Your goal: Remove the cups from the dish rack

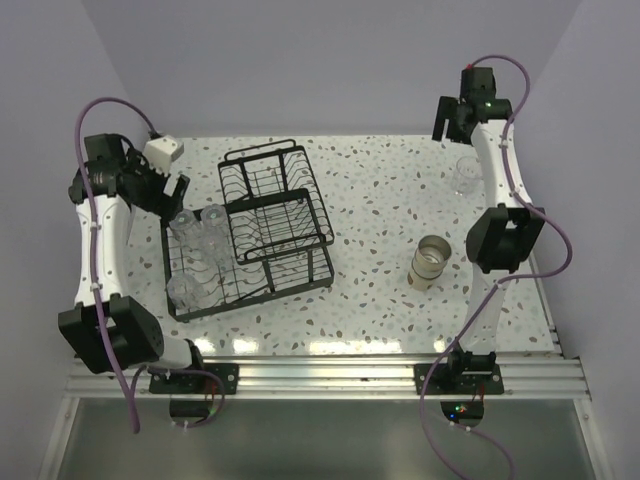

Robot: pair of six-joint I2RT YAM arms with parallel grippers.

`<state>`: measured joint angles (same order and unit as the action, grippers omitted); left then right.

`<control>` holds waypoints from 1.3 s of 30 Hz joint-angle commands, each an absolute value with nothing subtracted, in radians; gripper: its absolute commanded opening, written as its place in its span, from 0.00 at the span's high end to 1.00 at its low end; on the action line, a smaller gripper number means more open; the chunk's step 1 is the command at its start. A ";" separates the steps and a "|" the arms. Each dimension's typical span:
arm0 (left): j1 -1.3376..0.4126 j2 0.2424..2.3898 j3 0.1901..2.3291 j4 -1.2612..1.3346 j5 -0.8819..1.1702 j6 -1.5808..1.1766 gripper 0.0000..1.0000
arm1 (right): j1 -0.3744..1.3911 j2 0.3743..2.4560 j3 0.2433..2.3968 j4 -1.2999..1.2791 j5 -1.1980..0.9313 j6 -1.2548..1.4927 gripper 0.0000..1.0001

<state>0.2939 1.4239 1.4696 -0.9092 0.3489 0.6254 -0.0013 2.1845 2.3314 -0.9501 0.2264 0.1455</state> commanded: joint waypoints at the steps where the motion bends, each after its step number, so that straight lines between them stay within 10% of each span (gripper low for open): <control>1: 0.295 1.388 1.352 -0.899 0.325 0.670 0.00 | 0.017 2.123 2.316 -0.917 0.238 0.155 0.13; 27: 0.227 1.617 1.172 -0.549 0.212 0.491 0.00 | 0.025 2.042 2.275 -0.927 0.262 0.118 0.13; 39: 0.230 1.589 1.198 -0.603 0.296 0.503 0.67 | 0.026 2.045 2.278 -0.922 0.259 0.112 0.13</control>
<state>0.2268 1.6165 1.1671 -0.6086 0.2577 0.4992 0.0216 2.0983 2.2707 -0.9283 0.2485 0.1230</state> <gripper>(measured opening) 0.709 0.869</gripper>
